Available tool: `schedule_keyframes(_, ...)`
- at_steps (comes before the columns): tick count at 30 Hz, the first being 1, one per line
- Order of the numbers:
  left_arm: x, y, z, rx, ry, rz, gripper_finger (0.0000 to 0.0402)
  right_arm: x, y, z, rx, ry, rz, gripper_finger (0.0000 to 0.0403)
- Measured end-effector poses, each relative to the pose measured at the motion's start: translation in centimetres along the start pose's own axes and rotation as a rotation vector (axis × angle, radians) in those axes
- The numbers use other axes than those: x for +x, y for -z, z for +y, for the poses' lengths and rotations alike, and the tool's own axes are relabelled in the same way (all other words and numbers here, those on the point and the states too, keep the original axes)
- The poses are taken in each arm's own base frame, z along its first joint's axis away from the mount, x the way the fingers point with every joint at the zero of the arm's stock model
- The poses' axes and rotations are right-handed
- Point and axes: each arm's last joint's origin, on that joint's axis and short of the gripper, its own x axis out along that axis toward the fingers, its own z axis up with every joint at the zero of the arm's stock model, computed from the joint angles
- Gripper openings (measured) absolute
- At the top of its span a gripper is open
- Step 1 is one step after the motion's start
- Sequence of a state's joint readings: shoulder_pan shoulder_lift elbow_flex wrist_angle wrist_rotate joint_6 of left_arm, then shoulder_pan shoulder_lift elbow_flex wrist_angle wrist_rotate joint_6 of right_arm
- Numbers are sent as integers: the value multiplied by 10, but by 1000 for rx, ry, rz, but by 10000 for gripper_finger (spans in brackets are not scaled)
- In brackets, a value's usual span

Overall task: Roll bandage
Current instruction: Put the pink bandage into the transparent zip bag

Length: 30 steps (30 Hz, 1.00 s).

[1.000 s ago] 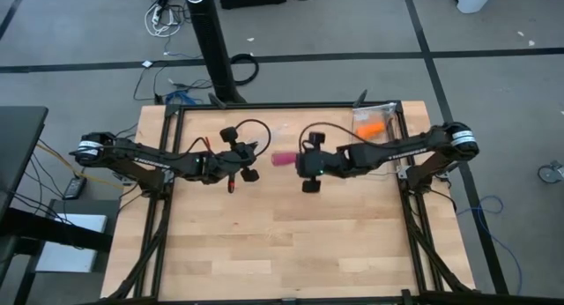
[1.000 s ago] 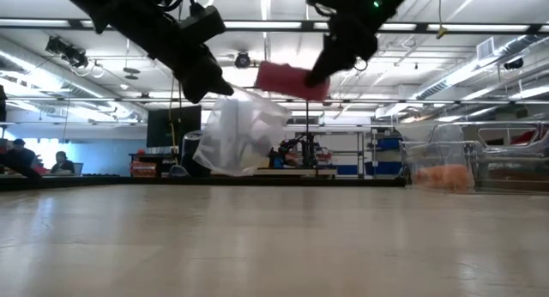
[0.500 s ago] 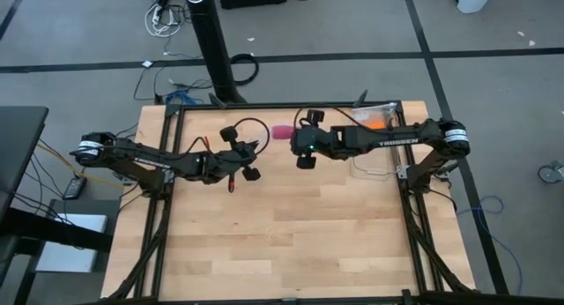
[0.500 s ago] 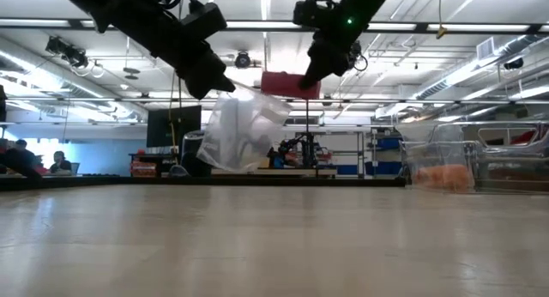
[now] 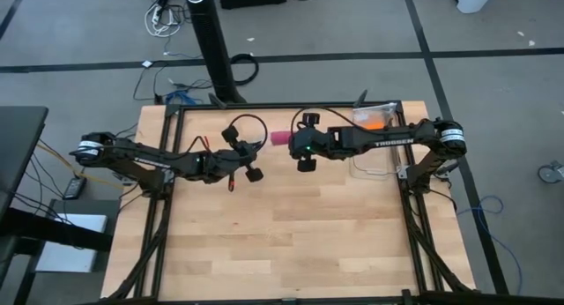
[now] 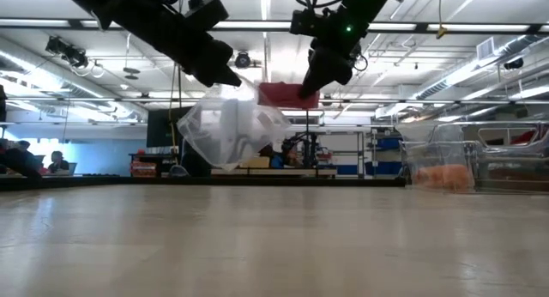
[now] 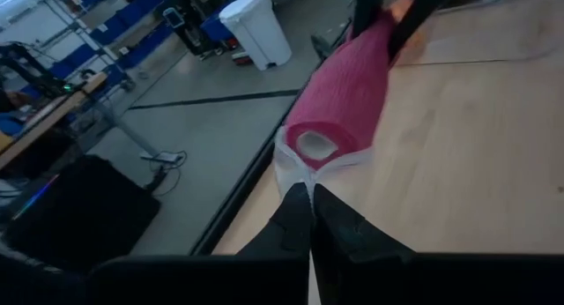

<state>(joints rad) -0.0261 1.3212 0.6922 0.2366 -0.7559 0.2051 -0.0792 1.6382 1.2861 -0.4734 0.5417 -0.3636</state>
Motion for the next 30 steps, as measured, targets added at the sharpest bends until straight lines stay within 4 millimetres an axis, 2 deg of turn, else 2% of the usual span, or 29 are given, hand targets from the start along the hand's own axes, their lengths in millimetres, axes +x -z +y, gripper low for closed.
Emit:
schedule_keyframes(9, 2, -7, -4, -16, 74, -25, 3, 0, -2, 1, -46, -64, -40, 65)
schedule_keyframes(22, 31, -22, -34, 63, 192, 71, 3, 0, 5, 6, -113, -177, -4, 64)
schedule_keyframes(30, 34, -37, -36, 57, 222, 48, 3, -1, 8, 9, -133, -234, 15, 64)
